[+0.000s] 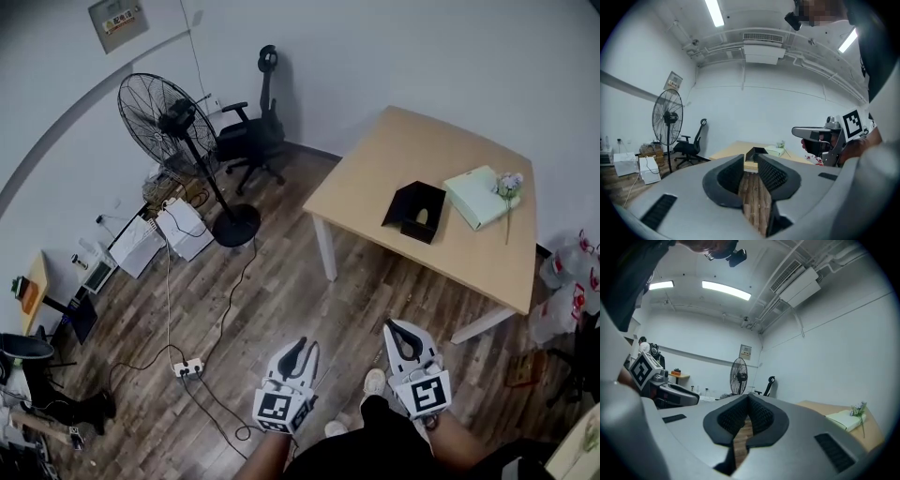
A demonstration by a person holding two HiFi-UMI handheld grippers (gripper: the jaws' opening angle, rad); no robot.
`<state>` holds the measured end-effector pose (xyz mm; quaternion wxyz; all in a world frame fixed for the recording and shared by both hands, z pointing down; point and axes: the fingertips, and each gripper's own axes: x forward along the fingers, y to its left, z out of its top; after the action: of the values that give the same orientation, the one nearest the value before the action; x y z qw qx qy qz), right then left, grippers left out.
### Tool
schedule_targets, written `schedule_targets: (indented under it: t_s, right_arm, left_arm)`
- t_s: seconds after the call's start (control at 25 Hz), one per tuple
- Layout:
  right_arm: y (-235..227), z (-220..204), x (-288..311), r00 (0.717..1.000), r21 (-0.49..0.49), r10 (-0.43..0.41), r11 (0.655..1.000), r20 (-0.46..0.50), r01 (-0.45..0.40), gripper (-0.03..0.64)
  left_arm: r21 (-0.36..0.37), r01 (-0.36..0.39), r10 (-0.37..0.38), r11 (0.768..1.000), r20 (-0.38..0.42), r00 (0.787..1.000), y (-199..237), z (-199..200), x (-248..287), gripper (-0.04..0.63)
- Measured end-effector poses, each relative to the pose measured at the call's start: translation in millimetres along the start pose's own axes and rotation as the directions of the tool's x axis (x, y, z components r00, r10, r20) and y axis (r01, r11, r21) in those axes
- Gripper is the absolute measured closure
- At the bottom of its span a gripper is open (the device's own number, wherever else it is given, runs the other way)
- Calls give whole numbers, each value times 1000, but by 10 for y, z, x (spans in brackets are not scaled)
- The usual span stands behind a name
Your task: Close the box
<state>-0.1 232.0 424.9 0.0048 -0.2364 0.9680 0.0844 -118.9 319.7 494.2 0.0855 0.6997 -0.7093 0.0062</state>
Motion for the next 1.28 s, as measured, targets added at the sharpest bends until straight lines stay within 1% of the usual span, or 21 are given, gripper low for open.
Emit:
schedule_targets:
  t_s: [0.04, 0.08, 0.2, 0.36, 0.44, 0.52, 0.64, 0.72, 0.92, 1.12, 1.2, 1.28]
  right_arm:
    - [-83, -12, 52, 1000, -6, -3, 1000, 0, 3, 604]
    - [-166, -15, 102, 1000, -11, -6, 1000, 2, 6, 604]
    - [-424, -22, 224, 1000, -16, -17, 1000, 5, 17, 604]
    - [-803, -59, 341, 999, -15, -37, 999, 2, 37, 604]
    - [-983, -86, 398, 999, -17, -43, 999, 2, 43, 603]
    - [-1146, -109, 437, 999, -20, -49, 999, 5, 49, 604]
    - [-1391, -142, 489, 998, -15, -62, 998, 6, 62, 603]
    - [-1556, -176, 521, 998, -13, -68, 998, 4, 68, 604]
    - [-1870, -247, 585, 997, -13, -72, 997, 7, 72, 604]
    - [-2070, -318, 691, 998, 27, -69, 997, 4, 69, 604]
    - [-2125, -350, 745, 998, 61, -70, 996, -6, 70, 603]
    - [-2190, -378, 812, 997, 73, -76, 994, -15, 77, 604]
  left_arm:
    - [-5, -7, 7, 1000, -7, 1000, 29, 9, 101, 461]
    - [-4, -12, 12, 1000, -4, 1000, 58, 26, 205, 436]
    - [-11, -17, 17, 1000, 19, 1000, 110, 103, 505, 395]
    - [-36, -19, 20, 999, 23, 1000, 104, 176, 905, 324]
    - [-62, -21, 23, 998, 20, 1000, 100, 188, 1093, 321]
    - [-107, -17, 19, 994, 19, 1000, 84, 195, 1254, 321]
    - [-188, -1, 7, 982, 29, 1000, 59, 226, 1490, 314]
    - [-223, 8, 0, 975, 34, 999, 36, 245, 1651, 311]
    - [-269, 18, -11, 963, 28, 1000, -26, 217, 2009, 307]
    - [-271, 23, -20, 962, 14, 1000, -66, 221, 2269, 308]
    - [-273, 31, -30, 961, 8, 1000, -70, 230, 2337, 312]
    - [-282, 47, -47, 958, 7, 999, -63, 237, 2426, 313]
